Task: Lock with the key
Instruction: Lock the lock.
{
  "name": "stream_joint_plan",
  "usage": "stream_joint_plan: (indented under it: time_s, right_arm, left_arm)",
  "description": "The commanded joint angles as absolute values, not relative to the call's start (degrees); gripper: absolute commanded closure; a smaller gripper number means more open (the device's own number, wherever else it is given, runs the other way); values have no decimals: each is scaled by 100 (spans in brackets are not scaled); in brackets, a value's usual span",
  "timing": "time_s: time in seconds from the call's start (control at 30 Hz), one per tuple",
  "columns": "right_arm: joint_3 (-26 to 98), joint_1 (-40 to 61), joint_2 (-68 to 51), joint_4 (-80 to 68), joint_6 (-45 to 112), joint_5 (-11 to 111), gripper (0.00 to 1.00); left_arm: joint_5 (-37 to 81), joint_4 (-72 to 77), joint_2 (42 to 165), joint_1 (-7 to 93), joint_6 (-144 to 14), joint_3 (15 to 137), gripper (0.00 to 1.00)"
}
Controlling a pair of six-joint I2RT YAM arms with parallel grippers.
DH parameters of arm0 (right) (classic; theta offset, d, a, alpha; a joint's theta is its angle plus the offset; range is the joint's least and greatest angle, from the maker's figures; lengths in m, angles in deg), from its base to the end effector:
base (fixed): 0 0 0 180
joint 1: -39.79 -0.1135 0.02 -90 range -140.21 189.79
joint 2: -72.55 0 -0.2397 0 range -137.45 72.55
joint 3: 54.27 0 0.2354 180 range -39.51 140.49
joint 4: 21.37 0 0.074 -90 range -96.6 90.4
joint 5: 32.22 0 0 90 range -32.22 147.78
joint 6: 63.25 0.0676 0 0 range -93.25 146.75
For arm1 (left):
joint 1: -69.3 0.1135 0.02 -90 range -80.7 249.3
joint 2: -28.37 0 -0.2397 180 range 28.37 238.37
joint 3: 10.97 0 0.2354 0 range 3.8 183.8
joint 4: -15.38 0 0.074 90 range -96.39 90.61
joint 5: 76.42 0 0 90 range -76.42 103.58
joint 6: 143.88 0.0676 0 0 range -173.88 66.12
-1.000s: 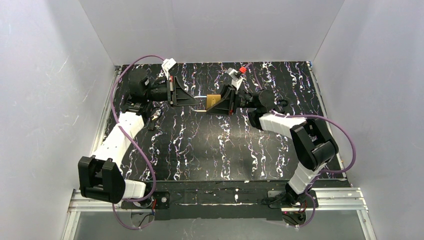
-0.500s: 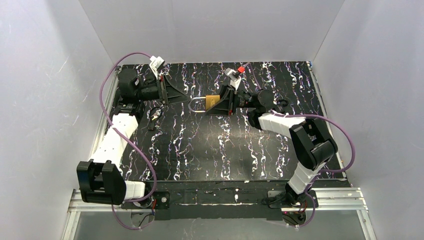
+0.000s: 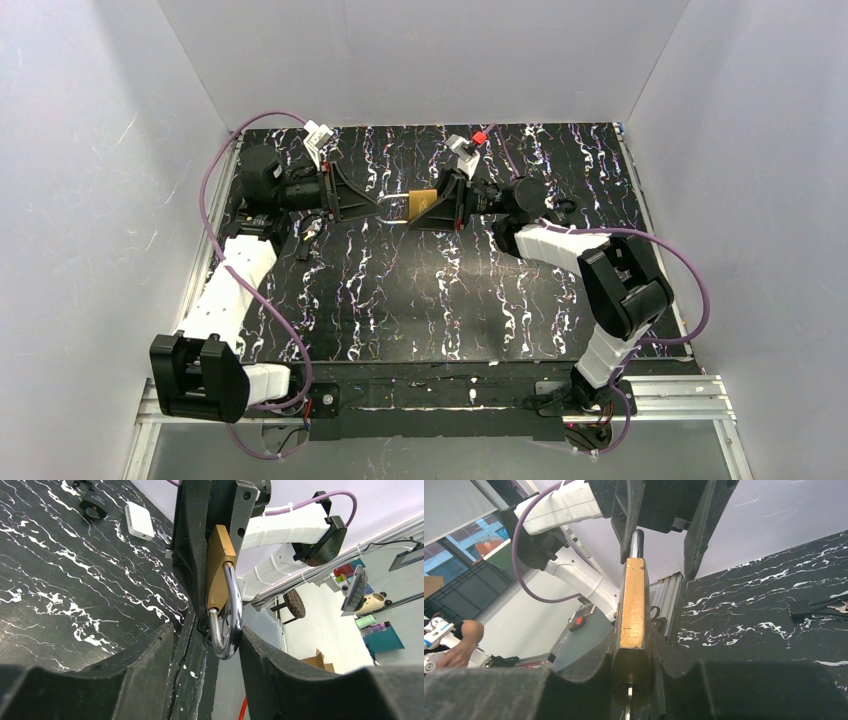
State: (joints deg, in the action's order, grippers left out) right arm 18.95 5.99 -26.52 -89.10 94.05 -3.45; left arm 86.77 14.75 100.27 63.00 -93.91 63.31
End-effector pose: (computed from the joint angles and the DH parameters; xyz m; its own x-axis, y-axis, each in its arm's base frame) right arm 0.2570 0.2434 0.3187 -0.5332 0.1773 -0.8272 -0.8244 -0.3284 0.4611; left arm 0.2655 -0.0944 0.3540 -0.6089 -0.1199 -0.7842 0.7720 0.1376 -0.6205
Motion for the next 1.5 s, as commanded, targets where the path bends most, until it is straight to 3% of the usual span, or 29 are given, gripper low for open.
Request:
stream_joint_plan:
  time_s: [0.0,0.17,0.3,0.9,1.47]
  right_arm:
    - [2327,500,-2631,-9400,9362,-61,99]
    - [2368,490,-2685,-9392,9479,-5,99]
    - [2382,452,-2710,-9406,9554,21,99]
    - [2556,-79,-2907,-9257,9595,-78,99]
    - [3320,-239,-3188,-8864,9416,-57,99]
  left_arm:
    - [8628,1218,9802,6143,-9003,6334,56]
    - [8530,782,9817,6028,-8574,6423,82]
    - [8073,-876,9863,5783,-7253,6943,100]
    - [7098,-1072,10074,5326,-7078,7135,100]
    - [7275,-326,10377,4792,-7804,6575,100]
